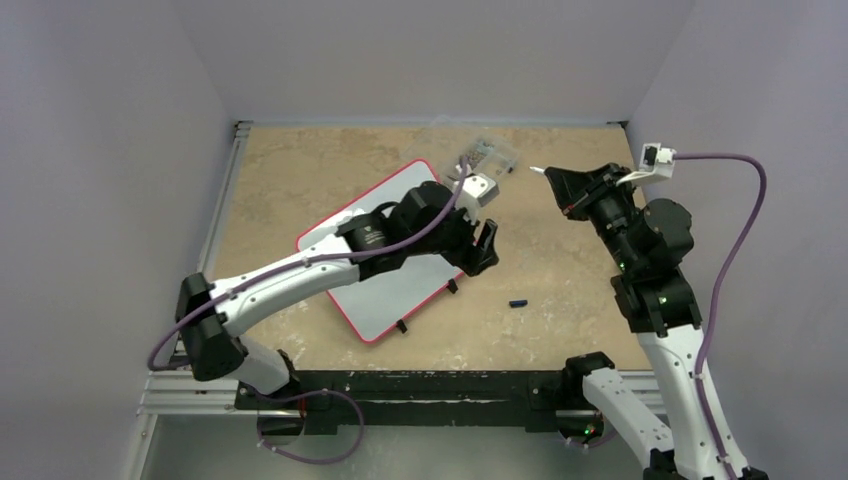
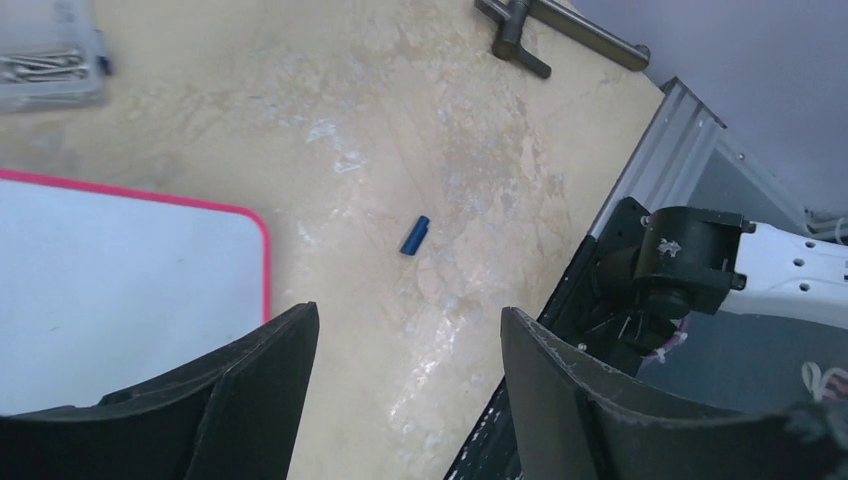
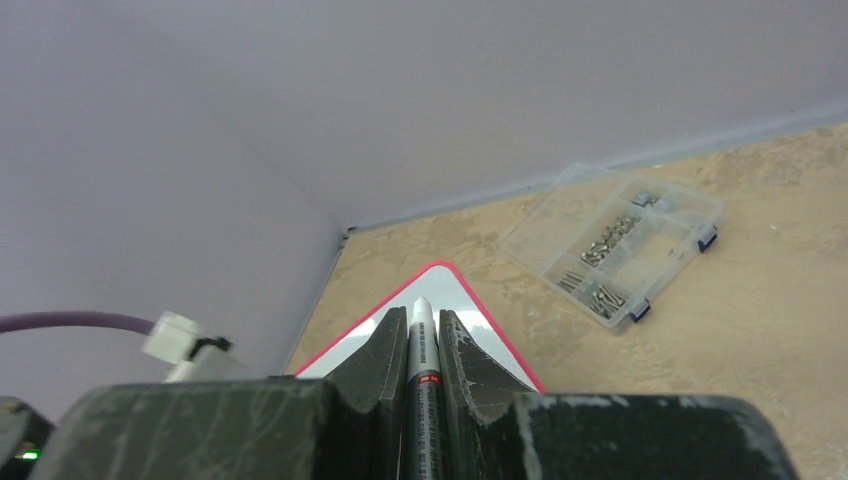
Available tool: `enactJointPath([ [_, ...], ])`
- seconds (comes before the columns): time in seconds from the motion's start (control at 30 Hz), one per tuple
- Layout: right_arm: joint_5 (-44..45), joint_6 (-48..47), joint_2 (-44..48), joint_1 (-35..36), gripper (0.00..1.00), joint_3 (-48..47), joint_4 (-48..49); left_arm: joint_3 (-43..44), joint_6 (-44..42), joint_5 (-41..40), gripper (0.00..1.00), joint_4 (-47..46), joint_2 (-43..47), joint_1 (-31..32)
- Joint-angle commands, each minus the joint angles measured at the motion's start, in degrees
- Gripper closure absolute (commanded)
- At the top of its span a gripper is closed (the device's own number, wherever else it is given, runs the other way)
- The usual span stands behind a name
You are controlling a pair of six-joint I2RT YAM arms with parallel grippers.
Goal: Write a sentence on the whiteboard
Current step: Place the pen cap at the center of the board, then hold the whiteboard on the whiteboard stand.
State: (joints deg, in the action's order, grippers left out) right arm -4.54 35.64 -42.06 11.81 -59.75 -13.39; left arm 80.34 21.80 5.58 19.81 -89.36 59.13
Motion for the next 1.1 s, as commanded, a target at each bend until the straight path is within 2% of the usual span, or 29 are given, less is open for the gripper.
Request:
enactJointPath([
  [0.0, -7.57, -1.27, -2.81, -0.1, 1.0, 0.43, 4.16, 0.74, -4.67, -7.22, 0.33, 14.69, 8.1, -4.34],
  [0.23, -17.93, -0.12, -7.06, -0.04, 1.0, 2.46, 6.36, -5.2, -7.33, -10.71, 0.32, 20.48, 21.35, -17.75],
  [0.43, -25.27, -0.05, -7.56, -0.04, 1.0, 5.69, 10.91, -9.26, -10.42, -4.29, 0.24, 19.07, 26.6, -32.38],
  [0.57, -29.1, -0.73, -9.6, 0.13, 1.0, 5.63, 10.54, -5.22, -11.75, 5.38, 0.22, 21.97, 21.82, -38.96],
  [0.73, -30.97, -0.77, -10.32, 1.53, 1.0, 7.1, 12.29, -0.81, -14.08, 14.52, 0.19, 23.57, 15.51, -43.46],
  [0.83, -31.8, -0.41, -10.86, 2.57, 1.0, 8.05, 13.04, 0.28, -15.81, 19.31, 0.19, 24.37, 11.3, -47.11],
  [0.97, -31.85, -0.1, -11.06, 3.61, 1.0, 9.07, 15.57, -0.52, -15.74, 30.25, 0.2, 21.16, 7.78, -52.75],
  [1.07, -32.06, -0.11, -11.64, 4.06, 1.0, 9.08, 15.95, 2.78, -17.56, 35.24, 0.24, 23.85, 3.71, -54.11],
])
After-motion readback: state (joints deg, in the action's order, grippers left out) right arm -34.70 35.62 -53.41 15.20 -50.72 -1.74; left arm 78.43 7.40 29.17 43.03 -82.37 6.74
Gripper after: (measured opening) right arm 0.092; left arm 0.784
